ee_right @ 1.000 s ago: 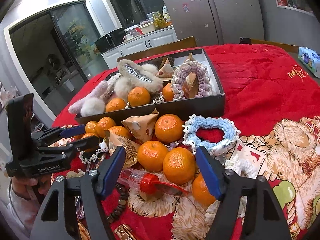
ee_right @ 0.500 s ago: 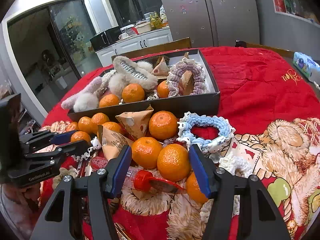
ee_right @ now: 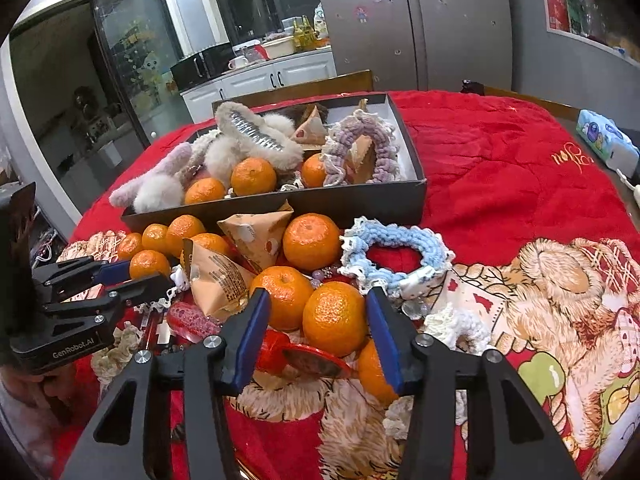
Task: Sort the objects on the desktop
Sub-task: 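Close the left tool on its orange while the right tool closes on another orange, then lift and carry both held oranges up and over into the black box, then open the left tool to drop its orange while the right tool releases its orange, then withdraw both open tools from the box back toward the loose items, then move the left tool onto a loose orange while the right tool approaches another orange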
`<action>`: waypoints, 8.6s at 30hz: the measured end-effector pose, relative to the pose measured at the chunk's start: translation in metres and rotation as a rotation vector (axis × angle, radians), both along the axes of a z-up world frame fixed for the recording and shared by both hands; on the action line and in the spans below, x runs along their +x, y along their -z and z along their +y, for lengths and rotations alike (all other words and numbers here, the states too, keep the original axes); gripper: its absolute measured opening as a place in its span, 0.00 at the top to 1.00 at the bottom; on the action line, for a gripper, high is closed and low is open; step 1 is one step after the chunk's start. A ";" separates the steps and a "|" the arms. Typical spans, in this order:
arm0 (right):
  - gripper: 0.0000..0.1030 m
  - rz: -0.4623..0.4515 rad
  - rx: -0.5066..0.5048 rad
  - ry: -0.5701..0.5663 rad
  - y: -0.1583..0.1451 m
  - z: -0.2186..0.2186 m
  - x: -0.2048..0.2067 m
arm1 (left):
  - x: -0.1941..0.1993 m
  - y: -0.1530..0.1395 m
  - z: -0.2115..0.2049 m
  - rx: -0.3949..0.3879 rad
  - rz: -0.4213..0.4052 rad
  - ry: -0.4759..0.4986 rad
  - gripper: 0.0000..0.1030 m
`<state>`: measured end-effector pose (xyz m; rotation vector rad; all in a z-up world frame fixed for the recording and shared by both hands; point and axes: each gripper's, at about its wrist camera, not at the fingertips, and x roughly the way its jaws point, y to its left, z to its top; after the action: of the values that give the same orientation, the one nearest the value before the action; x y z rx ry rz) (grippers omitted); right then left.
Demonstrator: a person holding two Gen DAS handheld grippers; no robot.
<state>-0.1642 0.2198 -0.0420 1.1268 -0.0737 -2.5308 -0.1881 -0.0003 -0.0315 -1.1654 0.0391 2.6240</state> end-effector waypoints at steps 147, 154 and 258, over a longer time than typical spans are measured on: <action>0.71 -0.041 -0.172 -0.131 -0.013 -0.047 -0.139 | -0.142 -0.019 0.020 -0.072 0.025 -0.030 0.66; 0.30 -0.020 -0.195 -0.153 -0.023 -0.043 -0.137 | -0.144 -0.025 0.013 -0.110 0.027 -0.104 0.34; 0.00 0.138 -0.236 -0.214 -0.089 -0.065 0.028 | 0.042 -0.082 -0.076 -0.043 0.161 -0.204 0.00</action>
<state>-0.1358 0.1552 0.0473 0.8213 -0.1991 -2.3298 -0.1460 -0.0759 0.0505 -1.0173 0.0078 2.9047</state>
